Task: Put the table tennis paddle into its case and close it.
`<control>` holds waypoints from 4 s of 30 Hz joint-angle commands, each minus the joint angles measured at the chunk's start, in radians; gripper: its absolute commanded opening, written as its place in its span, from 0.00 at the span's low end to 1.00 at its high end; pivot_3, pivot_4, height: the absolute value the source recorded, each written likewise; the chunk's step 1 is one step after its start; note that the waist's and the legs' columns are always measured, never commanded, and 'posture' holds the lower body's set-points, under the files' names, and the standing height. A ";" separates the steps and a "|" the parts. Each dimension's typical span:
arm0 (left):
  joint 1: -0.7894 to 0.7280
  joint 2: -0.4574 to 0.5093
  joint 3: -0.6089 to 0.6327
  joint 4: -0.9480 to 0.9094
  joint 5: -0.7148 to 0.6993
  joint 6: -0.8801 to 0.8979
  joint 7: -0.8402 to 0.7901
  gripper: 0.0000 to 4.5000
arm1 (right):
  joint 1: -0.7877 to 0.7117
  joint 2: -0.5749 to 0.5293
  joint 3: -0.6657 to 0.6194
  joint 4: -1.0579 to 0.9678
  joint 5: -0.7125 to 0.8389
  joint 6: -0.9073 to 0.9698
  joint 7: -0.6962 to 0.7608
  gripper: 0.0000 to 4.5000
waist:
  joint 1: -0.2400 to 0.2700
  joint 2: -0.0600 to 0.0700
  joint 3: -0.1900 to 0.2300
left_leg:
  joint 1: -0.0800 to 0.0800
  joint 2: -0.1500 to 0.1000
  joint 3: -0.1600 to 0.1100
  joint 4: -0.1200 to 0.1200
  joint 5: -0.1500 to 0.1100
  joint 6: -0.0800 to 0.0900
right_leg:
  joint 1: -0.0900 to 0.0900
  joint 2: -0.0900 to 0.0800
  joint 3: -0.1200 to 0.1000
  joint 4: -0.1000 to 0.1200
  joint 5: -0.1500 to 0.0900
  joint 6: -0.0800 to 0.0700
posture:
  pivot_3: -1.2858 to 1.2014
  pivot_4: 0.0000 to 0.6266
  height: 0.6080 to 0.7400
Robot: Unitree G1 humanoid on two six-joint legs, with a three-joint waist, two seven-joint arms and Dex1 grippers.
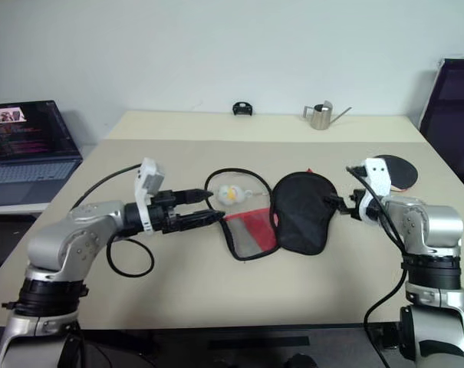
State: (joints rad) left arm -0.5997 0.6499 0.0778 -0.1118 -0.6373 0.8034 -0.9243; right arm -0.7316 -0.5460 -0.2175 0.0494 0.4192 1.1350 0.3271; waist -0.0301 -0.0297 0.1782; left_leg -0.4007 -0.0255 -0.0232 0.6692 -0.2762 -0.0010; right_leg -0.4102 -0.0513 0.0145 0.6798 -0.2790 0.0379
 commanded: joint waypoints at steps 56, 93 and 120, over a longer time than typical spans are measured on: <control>-0.194 -0.084 -0.101 0.100 0.114 -0.124 -0.019 1.00 | -0.373 0.189 -0.101 1.275 -0.342 -1.094 -0.582 0.33 | -0.024 0.000 0.000 | 0.001 0.000 0.003 0.001 0.003 -0.005 | 0.000 0.001 0.003 0.000 0.000 0.000 | 0.52 0.24 1.00; -0.200 -0.155 -0.193 0.079 0.077 -0.099 -0.153 1.00 | 0.506 0.391 -0.230 -0.797 -0.137 0.421 -0.449 0.33 | -0.002 0.005 -0.002 | 0.003 0.001 -0.001 0.005 0.001 0.000 | 0.004 0.005 0.001 0.002 0.000 0.000 | 0.52 0.24 1.00; -0.160 -0.106 -0.191 0.041 0.120 -0.135 -0.192 1.00 | 0.376 0.288 -0.150 -0.496 -0.264 0.181 -0.373 0.92 | 0.001 0.005 -0.002 | 0.001 0.002 -0.002 0.006 0.000 0.000 | 0.004 0.006 0.001 0.002 0.000 0.000 | 0.52 0.24 1.00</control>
State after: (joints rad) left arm -0.7565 0.5304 -0.1312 -0.0321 -0.5175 0.6851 -1.1205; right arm -0.3576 -0.2620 -0.3516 -0.4193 0.1681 1.3392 -0.0317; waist -0.0295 -0.0246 0.1758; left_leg -0.3993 -0.0238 -0.0248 0.6757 -0.2758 -0.0013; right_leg -0.4061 -0.0457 0.0159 0.6814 -0.2790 0.0380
